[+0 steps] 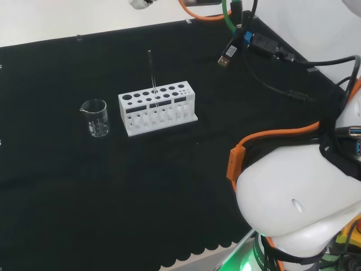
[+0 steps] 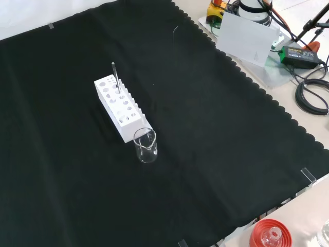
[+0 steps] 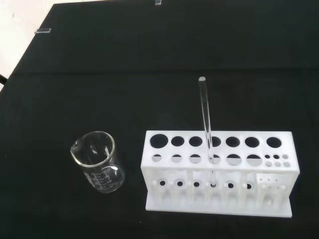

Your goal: Take the glass rod from the white test tube rack.

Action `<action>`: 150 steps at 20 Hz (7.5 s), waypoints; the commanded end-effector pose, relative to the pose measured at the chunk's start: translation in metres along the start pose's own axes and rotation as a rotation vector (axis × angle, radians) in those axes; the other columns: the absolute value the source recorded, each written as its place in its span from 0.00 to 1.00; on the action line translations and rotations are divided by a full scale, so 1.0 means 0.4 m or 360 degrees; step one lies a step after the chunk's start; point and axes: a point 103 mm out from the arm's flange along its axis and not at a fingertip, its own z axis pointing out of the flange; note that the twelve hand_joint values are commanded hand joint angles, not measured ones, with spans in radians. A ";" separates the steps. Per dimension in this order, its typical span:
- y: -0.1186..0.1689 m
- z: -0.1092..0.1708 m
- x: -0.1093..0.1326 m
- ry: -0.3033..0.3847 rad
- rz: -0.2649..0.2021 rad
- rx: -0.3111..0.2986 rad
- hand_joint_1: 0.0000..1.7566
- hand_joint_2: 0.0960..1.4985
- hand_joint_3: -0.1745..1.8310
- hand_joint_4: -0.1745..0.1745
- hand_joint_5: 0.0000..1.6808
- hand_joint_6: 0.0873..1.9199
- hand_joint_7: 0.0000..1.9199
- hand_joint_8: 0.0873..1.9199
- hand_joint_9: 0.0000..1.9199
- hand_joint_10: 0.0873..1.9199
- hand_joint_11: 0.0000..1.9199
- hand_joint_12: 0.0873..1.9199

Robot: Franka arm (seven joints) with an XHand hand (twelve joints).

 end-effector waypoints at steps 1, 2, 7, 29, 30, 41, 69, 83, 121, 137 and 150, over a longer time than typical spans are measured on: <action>0.048 0.037 0.013 -0.0034 -0.0020 0.0041 0.34 0.43 0.31 0.39 0.25 0.00 0.14 0.40 0.21 0.44 0.17 0.71; 0.056 0.043 0.012 -0.0033 -0.0020 0.0048 0.34 0.43 0.31 0.39 0.25 0.00 0.14 0.40 0.21 0.44 0.17 0.71; 0.079 0.061 -0.003 -0.0024 -0.0019 0.0055 0.35 0.43 0.31 0.39 0.25 0.00 0.14 0.40 0.21 0.44 0.17 0.71; 0.220 0.163 -0.035 -0.0024 -0.0036 0.0182 0.35 0.42 0.32 0.41 0.25 0.00 0.13 0.40 0.21 0.43 0.17 0.71; 0.225 0.169 -0.036 -0.0026 -0.0037 0.0185 0.35 0.42 0.32 0.41 0.25 0.00 0.13 0.40 0.20 0.43 0.17 0.71; 0.272 0.222 -0.040 -0.0049 0.0043 0.0271 0.35 0.42 0.33 0.42 0.25 0.00 0.13 0.40 0.20 0.43 0.16 0.71; 0.355 0.376 -0.073 -0.0034 -0.0033 0.0439 0.35 0.41 0.34 0.42 0.26 0.00 0.14 0.40 0.21 0.44 0.17 0.72; 0.351 0.414 -0.083 -0.0065 -0.0062 0.0492 0.40 0.39 0.35 0.41 0.28 0.02 0.19 0.40 0.30 0.43 0.27 0.70; 0.388 0.431 -0.081 -0.0069 0.0017 0.0398 0.61 0.43 0.45 0.00 0.45 0.37 0.46 0.37 0.73 0.14 0.80 0.36; 0.377 0.413 -0.059 -0.0109 -0.0086 -0.0011 0.74 0.44 0.42 0.00 0.61 0.46 0.66 0.43 0.85 0.15 0.82 0.28; 0.328 0.335 -0.055 -0.0162 -0.0097 -0.0064 0.75 0.43 0.42 0.00 0.64 0.37 0.67 0.45 0.90 0.19 0.83 0.31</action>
